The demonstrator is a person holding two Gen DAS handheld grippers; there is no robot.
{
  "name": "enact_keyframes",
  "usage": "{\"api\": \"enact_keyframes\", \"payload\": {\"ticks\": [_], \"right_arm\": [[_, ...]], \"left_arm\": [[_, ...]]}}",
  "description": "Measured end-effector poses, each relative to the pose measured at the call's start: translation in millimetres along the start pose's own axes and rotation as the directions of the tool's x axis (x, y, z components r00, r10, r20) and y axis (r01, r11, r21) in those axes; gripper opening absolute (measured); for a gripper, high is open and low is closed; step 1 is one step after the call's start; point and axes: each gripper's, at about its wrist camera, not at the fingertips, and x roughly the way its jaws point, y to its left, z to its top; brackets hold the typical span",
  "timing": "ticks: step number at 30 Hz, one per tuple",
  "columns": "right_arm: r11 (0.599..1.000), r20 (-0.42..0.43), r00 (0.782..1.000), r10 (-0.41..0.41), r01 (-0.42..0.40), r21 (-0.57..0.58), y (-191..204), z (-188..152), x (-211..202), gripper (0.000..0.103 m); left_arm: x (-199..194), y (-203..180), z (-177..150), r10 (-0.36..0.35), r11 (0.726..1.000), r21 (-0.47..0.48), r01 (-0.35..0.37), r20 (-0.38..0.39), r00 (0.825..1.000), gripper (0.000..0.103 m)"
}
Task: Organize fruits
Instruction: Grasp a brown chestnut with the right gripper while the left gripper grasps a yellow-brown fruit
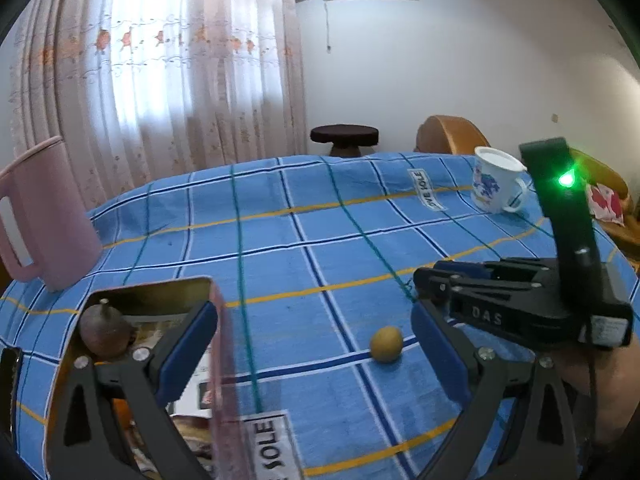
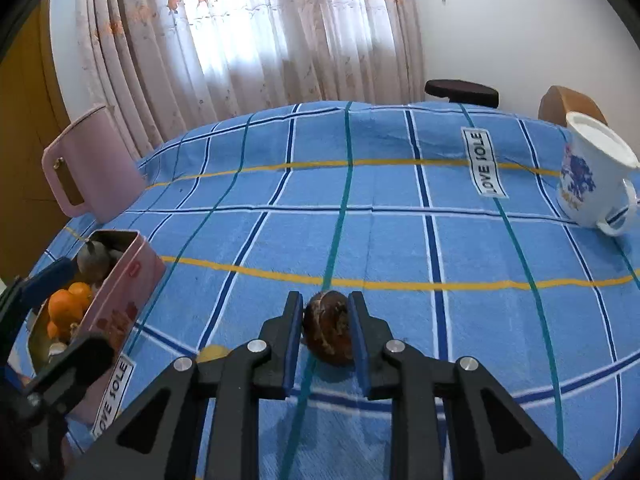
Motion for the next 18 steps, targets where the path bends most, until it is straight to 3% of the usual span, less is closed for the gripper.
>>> {"api": "enact_keyframes", "payload": {"ticks": [7, 13, 18], "right_arm": [[0.995, -0.02, 1.0, -0.024, 0.022, -0.093, 8, -7, -6, 0.028], [0.999, -0.037, 0.999, -0.015, 0.013, -0.042, -8, -5, -2, 0.028], [0.999, -0.03, 0.999, -0.025, 0.023, -0.038, -10, -5, -4, 0.024]], "left_arm": [[20, -10, -6, 0.004, 1.0, 0.025, -0.002, -0.058, 0.998, 0.099], [20, -2, -8, 0.018, 1.0, -0.015, -0.019, -0.055, 0.998, 0.099], [21, -9, -8, -0.009, 1.0, 0.002, 0.009, -0.06, 0.998, 0.098]]}}
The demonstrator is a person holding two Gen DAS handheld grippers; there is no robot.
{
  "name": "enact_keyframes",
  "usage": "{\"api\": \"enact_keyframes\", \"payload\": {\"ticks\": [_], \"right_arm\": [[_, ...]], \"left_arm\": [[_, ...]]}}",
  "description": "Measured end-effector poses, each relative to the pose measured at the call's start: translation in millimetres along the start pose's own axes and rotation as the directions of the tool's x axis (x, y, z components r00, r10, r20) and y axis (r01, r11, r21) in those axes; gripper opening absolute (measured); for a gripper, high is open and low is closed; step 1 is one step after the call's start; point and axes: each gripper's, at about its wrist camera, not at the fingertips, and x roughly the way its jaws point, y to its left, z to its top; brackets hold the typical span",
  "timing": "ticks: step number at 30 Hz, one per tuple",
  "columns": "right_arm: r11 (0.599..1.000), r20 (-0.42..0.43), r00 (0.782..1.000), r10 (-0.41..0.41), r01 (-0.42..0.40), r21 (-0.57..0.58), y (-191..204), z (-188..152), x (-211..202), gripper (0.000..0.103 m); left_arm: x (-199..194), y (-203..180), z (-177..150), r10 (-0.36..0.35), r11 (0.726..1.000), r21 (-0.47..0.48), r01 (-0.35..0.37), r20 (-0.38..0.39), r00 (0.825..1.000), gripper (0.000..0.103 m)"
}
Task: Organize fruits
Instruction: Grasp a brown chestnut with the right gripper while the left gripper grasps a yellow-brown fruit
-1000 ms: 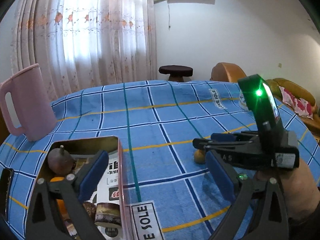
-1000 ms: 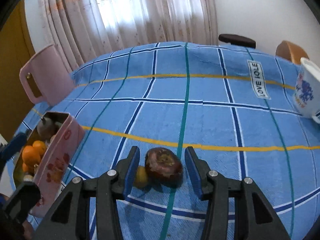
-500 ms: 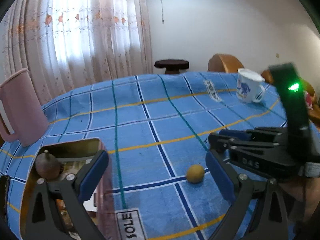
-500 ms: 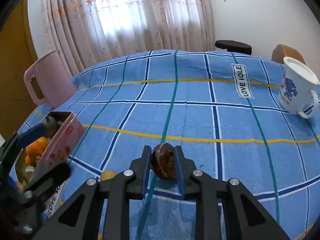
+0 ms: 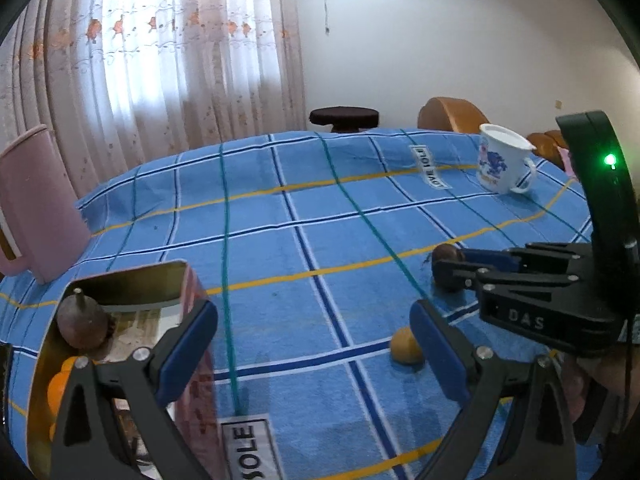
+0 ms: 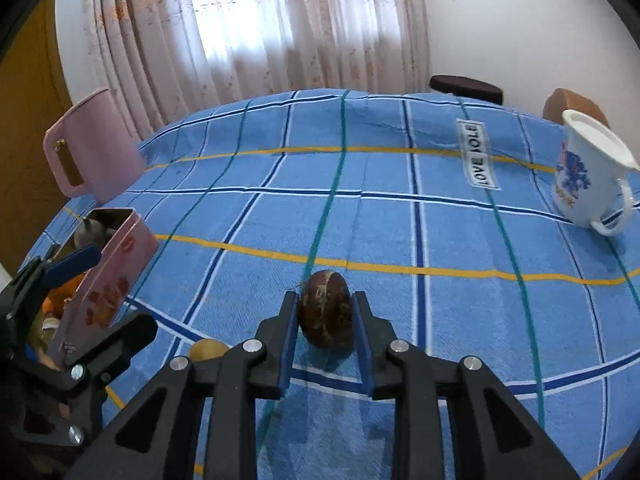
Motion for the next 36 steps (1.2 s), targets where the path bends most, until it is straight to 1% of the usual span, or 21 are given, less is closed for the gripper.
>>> {"api": "enact_keyframes", "payload": {"ticks": [2, 4, 6, 8, 10, 12, 14, 16, 18, 19, 21, 23, 24, 25, 27, 29, 32, 36], "right_arm": [[1.0, 0.034, 0.999, -0.003, 0.003, 0.014, -3, -1, -7, 0.024], [1.0, 0.069, 0.998, -0.006, 0.004, 0.028, -6, -4, -16, 0.024], [0.999, 0.098, 0.995, -0.012, 0.008, 0.039, -8, -11, -29, 0.024], [0.998, 0.134, 0.991, -0.027, 0.02, 0.057, -11, -21, -46, 0.024], [0.997, 0.162, 0.986, -0.04, 0.03, 0.064, -12, -28, -58, 0.024], [0.998, 0.172, 0.984, -0.043, 0.033, 0.06, -10, -33, -65, 0.024], [0.998, 0.181, 0.982, -0.046, 0.037, 0.054, -8, -35, -68, 0.024], [0.998, 0.18, 0.982, -0.051, 0.043, 0.047, -7, -35, -68, 0.024], [0.998, 0.178, 0.983, -0.05, 0.044, 0.039, -7, -36, -68, 0.024], [0.998, 0.179, 0.983, -0.049, 0.044, 0.034, -6, -35, -68, 0.024], [0.999, 0.18, 0.982, -0.05, 0.045, 0.03, -5, -35, -68, 0.024], [0.999, 0.178, 0.983, -0.047, 0.043, 0.025, -4, -36, -68, 0.024], [0.999, 0.175, 0.983, -0.048, 0.044, 0.024, -4, -36, -67, 0.024], [0.999, 0.174, 0.984, -0.047, 0.044, 0.024, -4, -36, -67, 0.024], [0.999, 0.175, 0.983, -0.047, 0.043, 0.025, -4, -36, -67, 0.024], [0.999, 0.179, 0.983, -0.045, 0.041, 0.027, -4, -36, -68, 0.024], [0.999, 0.19, 0.981, -0.039, 0.034, 0.03, -4, -37, -69, 0.024], [0.999, 0.201, 0.979, -0.033, 0.029, 0.023, -3, -38, -71, 0.024]], "left_arm": [[0, -4, 0, -0.018, 1.0, 0.01, 0.018, -0.002, 1.0, 0.098], [-2, -7, 0, -0.035, 0.999, 0.016, 0.035, 0.003, 0.999, 0.096], [-2, -10, 0, -0.057, 0.998, 0.021, 0.057, -0.007, 0.998, 0.096], [0, -17, -1, -0.08, 0.996, 0.037, 0.08, -0.018, 0.997, 0.093], [4, -25, -1, -0.1, 0.993, 0.059, 0.102, -0.045, 0.994, 0.085], [8, -31, 0, -0.123, 0.99, 0.062, 0.127, -0.065, 0.99, 0.081], [16, -34, 1, -0.16, 0.985, 0.049, 0.166, -0.108, 0.981, 0.073], [23, -34, 0, -0.176, 0.982, 0.037, 0.184, -0.149, 0.973, 0.055], [28, -34, 0, -0.193, 0.979, 0.024, 0.2, -0.175, 0.966, 0.046], [30, -33, -1, -0.2, 0.978, 0.016, 0.206, -0.183, 0.963, 0.044], [32, -33, -2, -0.21, 0.976, 0.013, 0.216, -0.197, 0.958, 0.044], [36, -35, -4, -0.228, 0.972, 0.011, 0.236, -0.228, 0.947, 0.039], [38, -35, -4, -0.234, 0.97, 0.01, 0.243, -0.234, 0.944, 0.035], [39, -36, -5, -0.24, 0.968, 0.008, 0.249, -0.239, 0.941, 0.034], [37, -34, -5, -0.249, 0.967, 0.001, 0.256, -0.232, 0.941, 0.028], [35, -33, -5, -0.264, 0.963, -0.003, 0.271, -0.228, 0.937, 0.028], [30, -33, -6, -0.266, 0.962, 0.001, 0.273, -0.214, 0.94, 0.028], [20, -32, -5, -0.246, 0.968, 0.015, 0.252, -0.161, 0.956, 0.028]]}}
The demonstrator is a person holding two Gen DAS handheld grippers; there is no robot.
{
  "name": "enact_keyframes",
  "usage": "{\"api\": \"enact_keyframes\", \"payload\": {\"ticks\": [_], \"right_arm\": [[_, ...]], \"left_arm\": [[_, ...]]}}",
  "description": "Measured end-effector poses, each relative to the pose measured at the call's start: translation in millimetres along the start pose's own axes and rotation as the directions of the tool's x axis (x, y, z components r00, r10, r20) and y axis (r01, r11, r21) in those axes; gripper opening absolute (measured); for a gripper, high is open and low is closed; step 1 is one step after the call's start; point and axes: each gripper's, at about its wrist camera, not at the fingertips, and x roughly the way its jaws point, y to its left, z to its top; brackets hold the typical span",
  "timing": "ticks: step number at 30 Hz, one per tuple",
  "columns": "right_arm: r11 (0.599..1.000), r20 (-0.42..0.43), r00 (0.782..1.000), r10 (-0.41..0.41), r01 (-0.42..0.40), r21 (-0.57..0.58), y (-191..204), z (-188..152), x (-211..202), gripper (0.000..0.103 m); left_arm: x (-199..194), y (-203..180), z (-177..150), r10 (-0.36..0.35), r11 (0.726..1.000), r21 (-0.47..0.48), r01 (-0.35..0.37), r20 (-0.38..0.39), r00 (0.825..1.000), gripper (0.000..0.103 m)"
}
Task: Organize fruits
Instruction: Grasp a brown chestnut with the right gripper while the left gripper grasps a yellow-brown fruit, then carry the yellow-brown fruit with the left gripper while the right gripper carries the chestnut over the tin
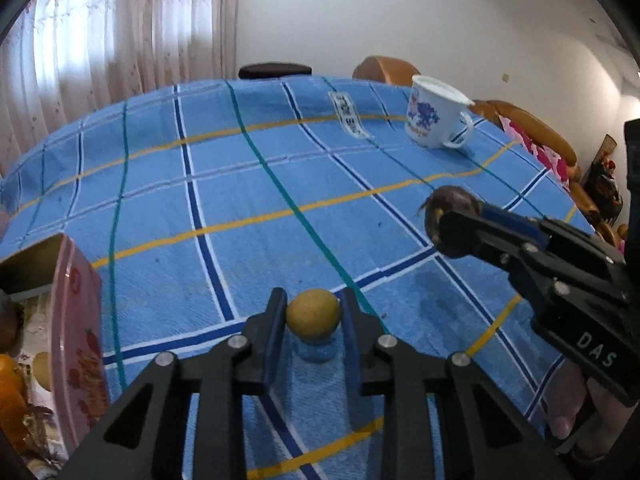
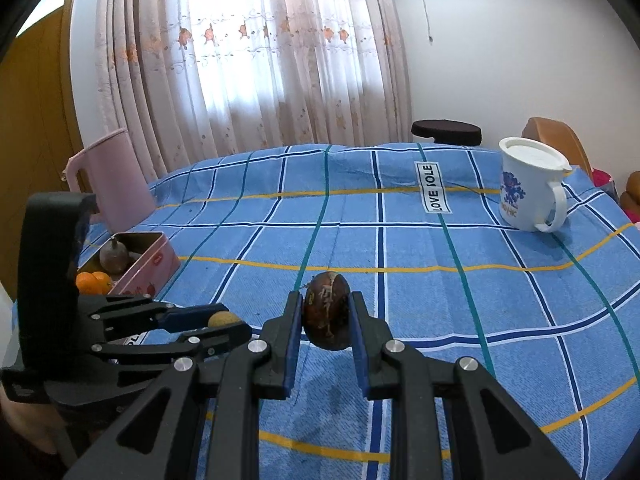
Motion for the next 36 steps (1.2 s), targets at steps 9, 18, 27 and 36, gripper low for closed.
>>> {"api": "enact_keyframes", "payload": {"ticks": [9, 18, 27, 36], "right_arm": [[0.999, 0.047, 0.999, 0.027, -0.025, -0.039, 7, -1, -9, 0.024], [0.997, 0.093, 0.995, 0.041, -0.035, -0.064, 11, -2, -18, 0.024], [0.996, 0.136, 0.989, 0.05, -0.039, -0.085, 15, -4, -27, 0.024], [0.994, 0.173, 0.984, 0.052, -0.034, -0.102, 18, -6, -33, 0.024]], "left_arm": [[-23, 1, -1, 0.051, 0.999, -0.003, -0.051, 0.128, 0.99, 0.028], [-39, 2, -4, 0.094, 0.996, -0.02, -0.092, 0.221, 0.971, 0.028], [-48, -1, -7, 0.122, 0.992, -0.021, -0.121, 0.272, 0.954, 0.028], [-55, 0, -9, 0.139, 0.99, -0.031, -0.136, 0.31, 0.941, 0.028]]}}
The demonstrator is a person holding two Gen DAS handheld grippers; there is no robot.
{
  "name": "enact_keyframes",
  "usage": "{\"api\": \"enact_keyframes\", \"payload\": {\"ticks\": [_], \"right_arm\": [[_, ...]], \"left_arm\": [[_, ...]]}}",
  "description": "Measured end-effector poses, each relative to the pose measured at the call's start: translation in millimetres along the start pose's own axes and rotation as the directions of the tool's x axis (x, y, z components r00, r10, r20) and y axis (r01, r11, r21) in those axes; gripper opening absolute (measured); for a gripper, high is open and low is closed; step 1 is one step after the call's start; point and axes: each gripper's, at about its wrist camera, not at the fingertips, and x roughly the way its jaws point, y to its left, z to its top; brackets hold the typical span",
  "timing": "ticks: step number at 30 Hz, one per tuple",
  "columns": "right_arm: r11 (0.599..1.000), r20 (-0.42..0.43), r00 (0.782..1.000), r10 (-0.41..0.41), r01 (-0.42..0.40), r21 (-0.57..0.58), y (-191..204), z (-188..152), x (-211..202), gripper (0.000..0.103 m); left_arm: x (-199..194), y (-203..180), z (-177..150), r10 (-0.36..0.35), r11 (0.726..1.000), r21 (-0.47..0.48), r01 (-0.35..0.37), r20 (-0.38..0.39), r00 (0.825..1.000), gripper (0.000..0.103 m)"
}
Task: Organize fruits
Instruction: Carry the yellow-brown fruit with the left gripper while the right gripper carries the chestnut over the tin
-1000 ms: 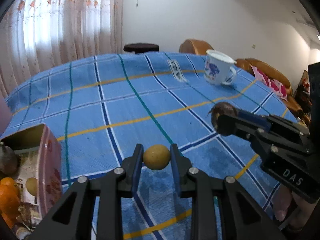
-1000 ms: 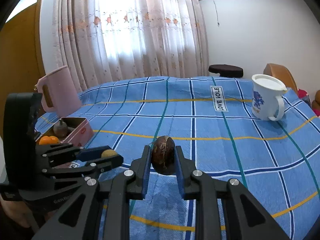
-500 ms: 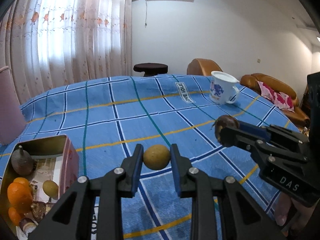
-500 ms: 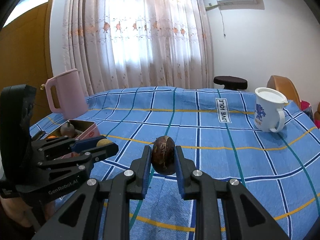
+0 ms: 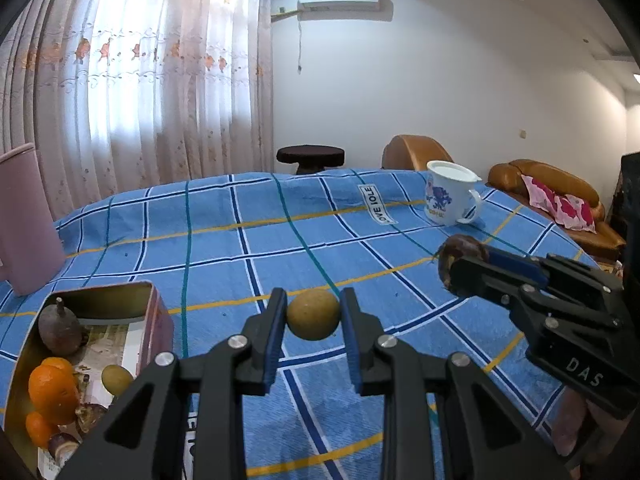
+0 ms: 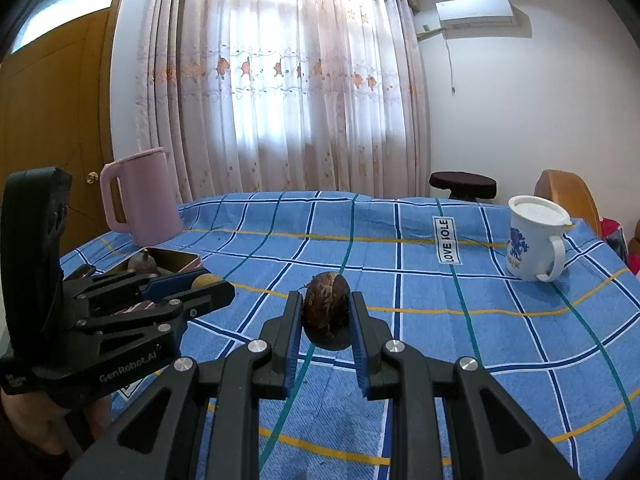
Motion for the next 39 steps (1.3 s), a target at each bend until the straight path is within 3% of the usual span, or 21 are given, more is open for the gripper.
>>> {"api": "enact_keyframes", "payload": {"ticks": [16, 24, 33, 39], "right_arm": [[0.999, 0.043, 0.999, 0.01, -0.008, -0.034, 11, 0, -4, 0.024], [0.993, 0.03, 0.994, 0.107, -0.105, -0.051, 42, 13, 6, 0.024], [0.956, -0.01, 0.96, 0.281, -0.281, -0.08, 109, 32, 31, 0.024], [0.928, -0.063, 0.938, 0.34, -0.346, -0.137, 156, 30, 47, 0.024]], "left_arm": [[-17, 4, -3, 0.024, 1.0, -0.008, -0.024, 0.053, 0.998, 0.028], [-44, 41, -6, 0.052, 0.997, -0.053, -0.05, 0.046, 0.998, 0.028], [-74, 105, -18, 0.163, 0.978, -0.131, -0.161, 0.009, 0.987, 0.028], [-85, 141, -32, 0.223, 0.958, -0.177, -0.224, -0.026, 0.975, 0.028]]}}
